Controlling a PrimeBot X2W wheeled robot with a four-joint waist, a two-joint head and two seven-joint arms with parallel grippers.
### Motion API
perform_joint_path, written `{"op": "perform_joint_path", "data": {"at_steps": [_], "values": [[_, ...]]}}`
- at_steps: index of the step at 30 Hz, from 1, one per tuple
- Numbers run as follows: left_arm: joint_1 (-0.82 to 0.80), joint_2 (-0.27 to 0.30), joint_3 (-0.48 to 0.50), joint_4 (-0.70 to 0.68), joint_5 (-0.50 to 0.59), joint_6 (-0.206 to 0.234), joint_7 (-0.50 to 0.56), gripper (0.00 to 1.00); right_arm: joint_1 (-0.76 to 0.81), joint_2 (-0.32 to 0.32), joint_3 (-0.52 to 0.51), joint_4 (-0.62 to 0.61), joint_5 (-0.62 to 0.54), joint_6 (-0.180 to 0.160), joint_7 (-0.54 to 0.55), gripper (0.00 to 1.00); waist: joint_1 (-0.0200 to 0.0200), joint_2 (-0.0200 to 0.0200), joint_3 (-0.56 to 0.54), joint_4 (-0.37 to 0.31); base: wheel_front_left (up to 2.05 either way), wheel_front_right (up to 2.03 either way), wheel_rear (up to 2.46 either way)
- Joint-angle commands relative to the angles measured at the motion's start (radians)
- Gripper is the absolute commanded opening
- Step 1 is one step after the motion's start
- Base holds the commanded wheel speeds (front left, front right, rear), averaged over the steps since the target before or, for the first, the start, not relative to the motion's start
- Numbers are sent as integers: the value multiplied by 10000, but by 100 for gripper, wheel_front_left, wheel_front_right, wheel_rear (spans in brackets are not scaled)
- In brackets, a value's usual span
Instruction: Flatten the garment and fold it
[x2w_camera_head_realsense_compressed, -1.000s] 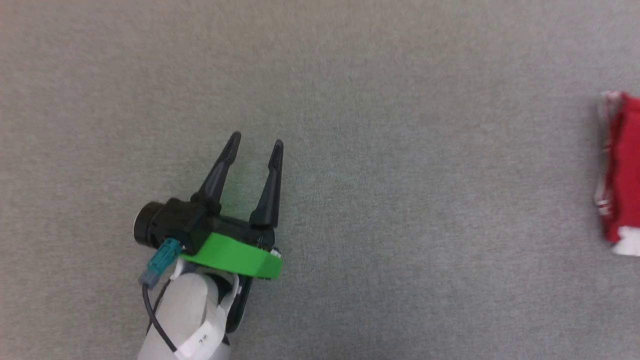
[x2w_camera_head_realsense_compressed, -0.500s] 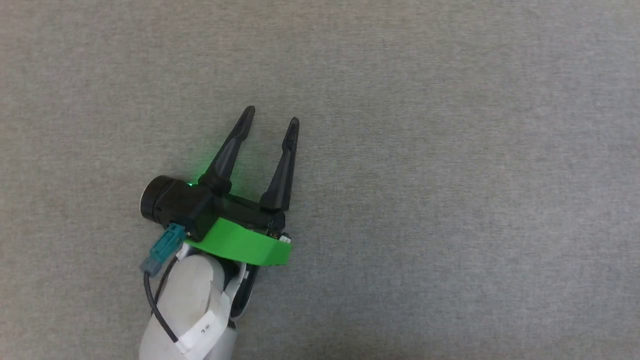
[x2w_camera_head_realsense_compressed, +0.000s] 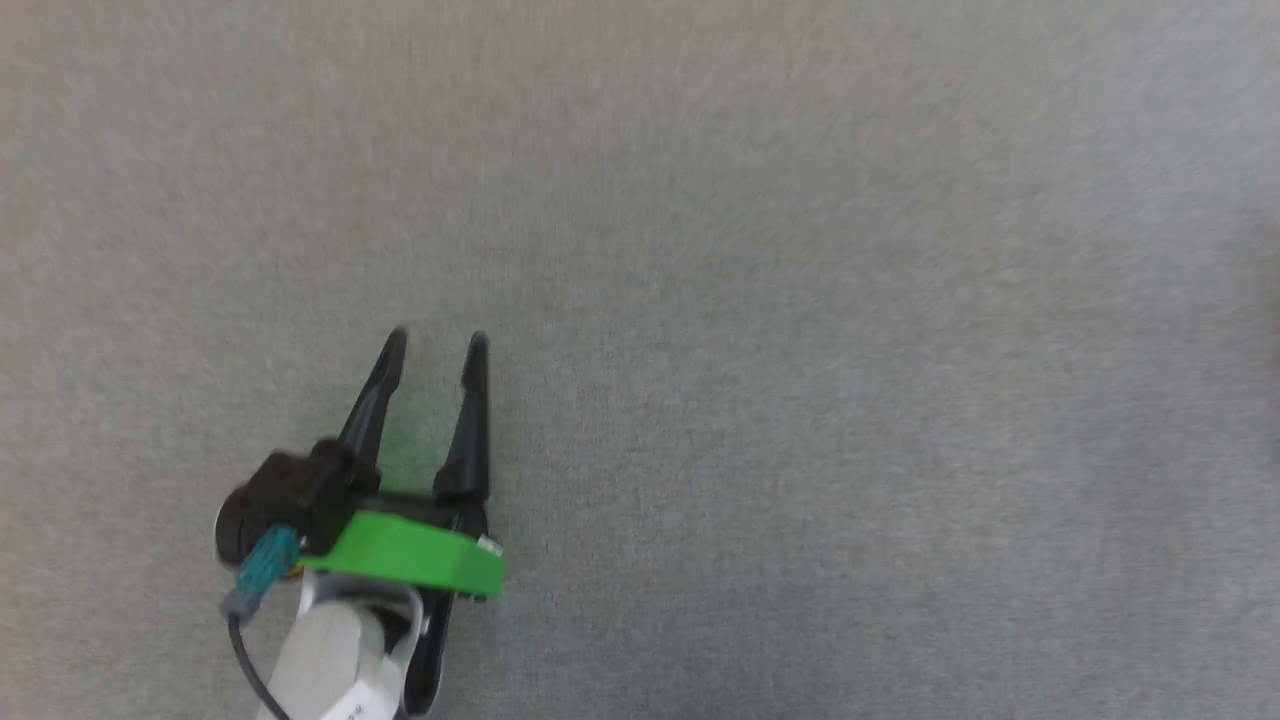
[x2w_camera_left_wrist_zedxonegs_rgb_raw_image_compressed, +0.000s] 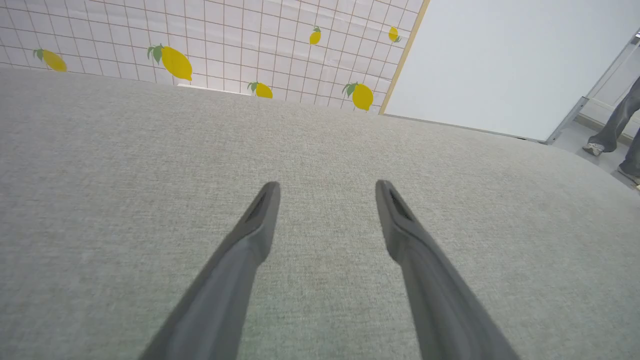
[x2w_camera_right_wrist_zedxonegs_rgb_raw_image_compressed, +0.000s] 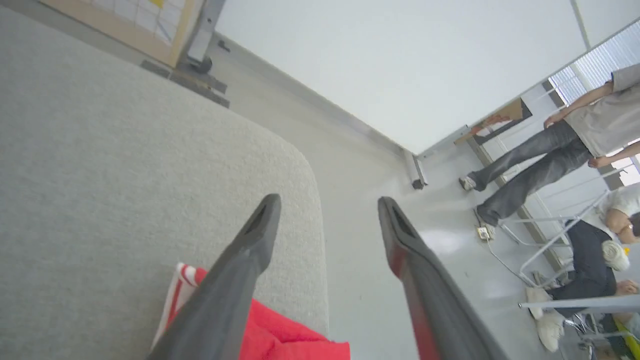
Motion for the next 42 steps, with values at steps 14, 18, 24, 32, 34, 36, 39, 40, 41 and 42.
{"op": "perform_joint_path", "data": {"at_steps": [14, 18, 24, 32, 34, 36, 39, 40, 41, 42], "values": [[1543, -11, 488, -337, 119, 795, -40, 100, 2332, 4059, -355, -3903, 824, -19, -1762, 100, -1, -1, -3113, 406, 0, 0, 0], [1842, -11, 520, -371, 119, 885, -40, 100, 3756, 5215, -507, -4863, 921, -19, -2093, 100, -1, -1, -3348, 673, 0, 0, 0], [2212, -12, 568, -215, -23, 994, -40, 100, 5311, 6116, -244, -5006, 1046, -19, -2544, 100, -1, -1, -3563, 905, 0, 0, 0], [2503, -12, 452, 88, 177, 1031, -40, 100, 6288, 6757, -59, -4403, 803, -19, -3068, 100, -1, -1, -3703, 1050, 0, 0, 0], [2489, -12, 424, 102, 210, 1018, -40, 100, 6310, 6817, -62, -4379, 749, -19, -3106, 100, -1, -1, -3659, 1062, 0, 0, 0], [2447, -12, 401, 114, 221, 1000, -40, 100, 6313, 6854, -21, -4361, 693, -19, -3113, 100, -1, -1, -3619, 1079, 0, 0, 0], [2368, -12, 396, 98, 156, 1024, -40, 100, 6290, 6885, 16, -4360, 637, -19, -3107, 100, -1, -1, -3562, 1085, 0, 0, 0], [2348, -12, 404, 99, 124, 1040, -40, 100, 6269, 6894, 23, -4367, 622, -19, -3101, 100, -1, -1, -3530, 1086, 0, 0, 0], [2374, 4, 384, 86, 156, 988, 1, 0, 6251, 6844, 16, -4378, 675, -2, -3015, 0, -1, -1, -3544, 1085, 0, 0, 0], [2374, 4, 379, 85, 161, 986, 18, 0, 6250, 6838, 17, -4378, 674, 0, -2998, 0, -1, -1, -3541, 1085, 0, 0, 0]]}}
